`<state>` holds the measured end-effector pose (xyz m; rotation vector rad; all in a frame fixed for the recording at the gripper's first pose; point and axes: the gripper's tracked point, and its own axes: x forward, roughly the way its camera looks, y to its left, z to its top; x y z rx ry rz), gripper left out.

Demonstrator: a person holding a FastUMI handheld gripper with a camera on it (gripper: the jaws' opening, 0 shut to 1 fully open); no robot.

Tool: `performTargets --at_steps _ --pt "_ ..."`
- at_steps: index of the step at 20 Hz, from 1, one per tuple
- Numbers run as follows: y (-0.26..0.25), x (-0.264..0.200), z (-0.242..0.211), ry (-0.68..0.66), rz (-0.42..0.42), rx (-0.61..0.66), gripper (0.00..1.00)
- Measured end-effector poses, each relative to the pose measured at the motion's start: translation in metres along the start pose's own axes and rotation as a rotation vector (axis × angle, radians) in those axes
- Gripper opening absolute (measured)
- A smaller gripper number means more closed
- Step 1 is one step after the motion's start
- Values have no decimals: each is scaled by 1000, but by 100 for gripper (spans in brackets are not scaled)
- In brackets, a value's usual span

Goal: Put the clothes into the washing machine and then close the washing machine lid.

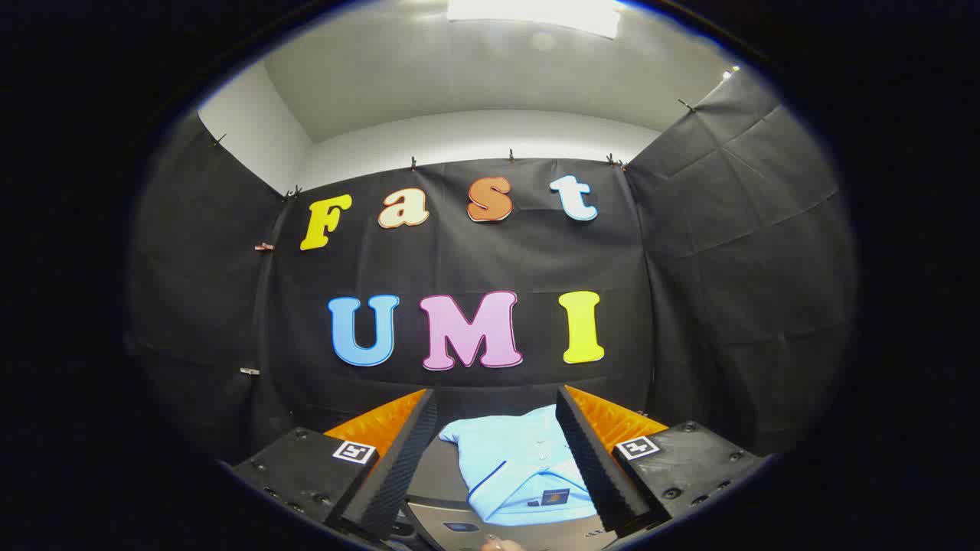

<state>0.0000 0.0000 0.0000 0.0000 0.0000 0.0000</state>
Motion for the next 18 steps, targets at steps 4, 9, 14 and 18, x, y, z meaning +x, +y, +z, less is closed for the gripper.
performTargets --at_steps 4,9,14,18 --pt "-1 -4 1 3 8 9 98" --pt "-2 -9 1 0 14 7 98" --pt "-7 -9 -2 8 6 1 98" --pt "-9 -6 0 4 -1 -1 98"
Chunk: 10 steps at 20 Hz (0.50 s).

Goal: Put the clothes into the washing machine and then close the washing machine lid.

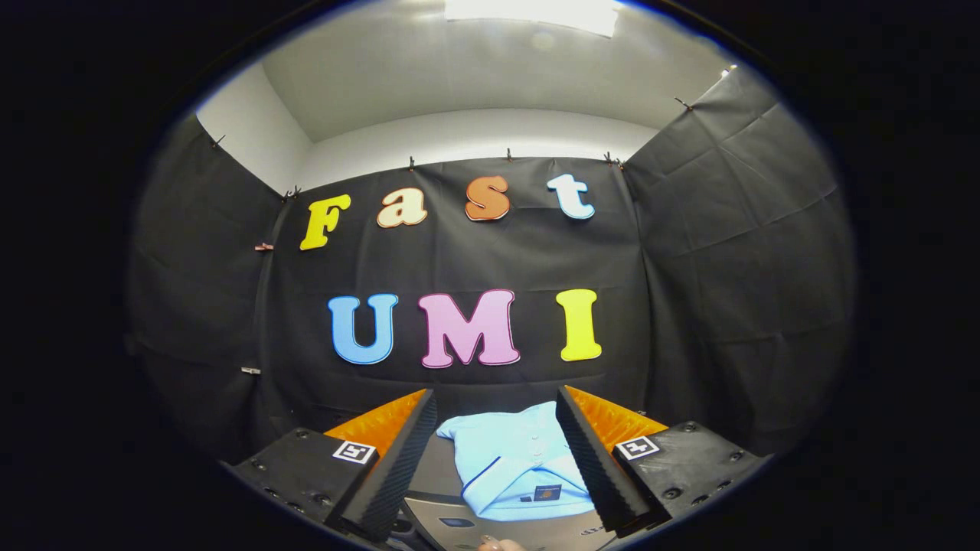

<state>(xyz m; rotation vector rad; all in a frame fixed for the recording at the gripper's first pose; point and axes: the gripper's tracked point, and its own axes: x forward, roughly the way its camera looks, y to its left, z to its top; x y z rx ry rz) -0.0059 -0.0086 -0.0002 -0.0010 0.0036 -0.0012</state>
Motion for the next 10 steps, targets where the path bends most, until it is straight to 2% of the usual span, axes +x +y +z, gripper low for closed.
performTargets --at_steps 6,10 --pt "-3 19 -1 11 -17 -23 98" --pt "4 47 6 15 6 -34 98"
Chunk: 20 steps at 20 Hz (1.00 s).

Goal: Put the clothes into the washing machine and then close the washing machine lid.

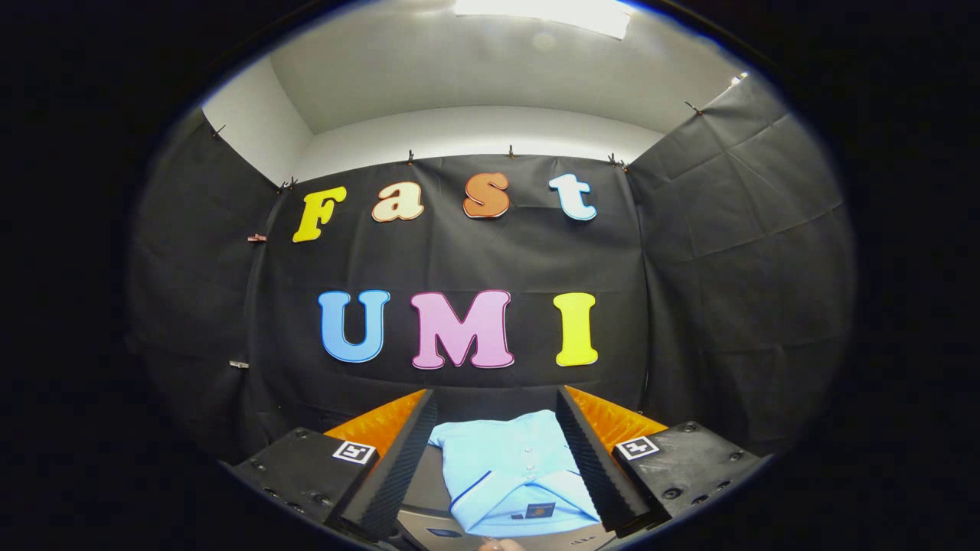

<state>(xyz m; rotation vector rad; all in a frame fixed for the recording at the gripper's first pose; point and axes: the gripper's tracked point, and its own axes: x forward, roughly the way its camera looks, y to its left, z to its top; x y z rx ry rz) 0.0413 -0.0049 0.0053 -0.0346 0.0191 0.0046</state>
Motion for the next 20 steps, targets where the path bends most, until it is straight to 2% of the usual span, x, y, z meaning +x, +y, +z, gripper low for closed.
performTargets --at_steps 4,12,16,20 --pt "6 45 -11 74 36 0 98" --pt "-15 144 -76 321 -35 -14 98" --pt "-37 172 -109 436 -91 -25 98" --pt "-47 185 -154 590 -98 -43 98"
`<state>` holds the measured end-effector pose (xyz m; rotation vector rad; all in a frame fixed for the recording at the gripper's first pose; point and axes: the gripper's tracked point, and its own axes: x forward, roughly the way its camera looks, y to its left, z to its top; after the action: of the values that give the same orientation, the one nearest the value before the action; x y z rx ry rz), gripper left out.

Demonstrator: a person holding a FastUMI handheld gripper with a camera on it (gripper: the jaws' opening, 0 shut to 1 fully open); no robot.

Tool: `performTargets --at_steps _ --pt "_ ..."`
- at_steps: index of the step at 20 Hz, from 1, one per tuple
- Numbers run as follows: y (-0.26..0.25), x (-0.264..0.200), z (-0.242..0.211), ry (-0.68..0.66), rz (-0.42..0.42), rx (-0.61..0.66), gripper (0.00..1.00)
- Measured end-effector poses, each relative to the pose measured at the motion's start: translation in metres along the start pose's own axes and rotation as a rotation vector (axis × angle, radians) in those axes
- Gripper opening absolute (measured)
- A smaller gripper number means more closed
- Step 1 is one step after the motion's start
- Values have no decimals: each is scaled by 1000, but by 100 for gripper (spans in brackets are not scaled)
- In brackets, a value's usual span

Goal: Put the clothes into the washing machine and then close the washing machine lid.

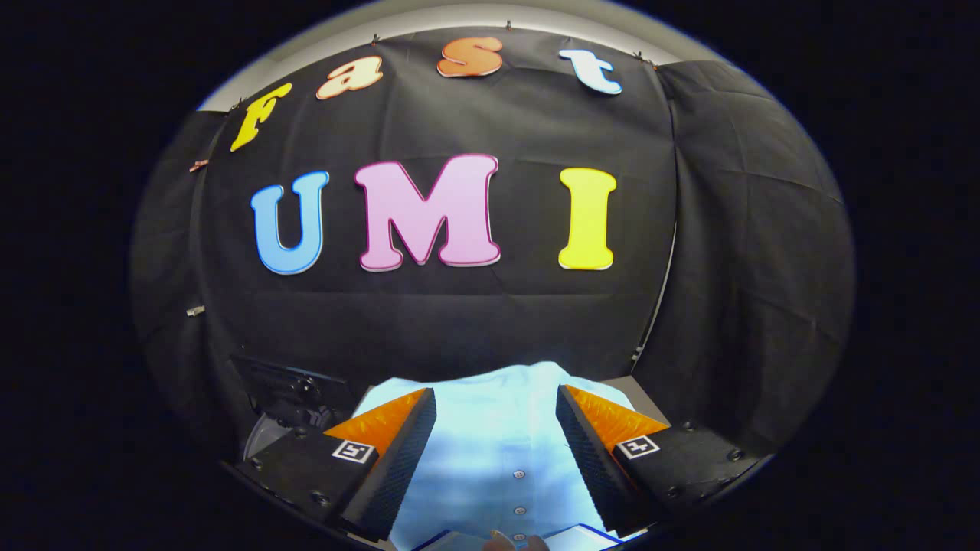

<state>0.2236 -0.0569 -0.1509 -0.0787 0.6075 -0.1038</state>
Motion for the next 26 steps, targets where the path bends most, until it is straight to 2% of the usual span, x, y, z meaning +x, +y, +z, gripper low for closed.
performTargets --at_steps 10,15,18,19,24,26 --pt "-21 44 -68 275 -50 4 99" --pt "-24 57 -76 327 -61 56 99" --pt "-22 59 -78 350 -41 25 98" --pt "-21 60 -77 360 -24 19 94" --pt "-20 61 -75 343 -10 48 11" --pt "-23 61 -73 325 -22 44 11"
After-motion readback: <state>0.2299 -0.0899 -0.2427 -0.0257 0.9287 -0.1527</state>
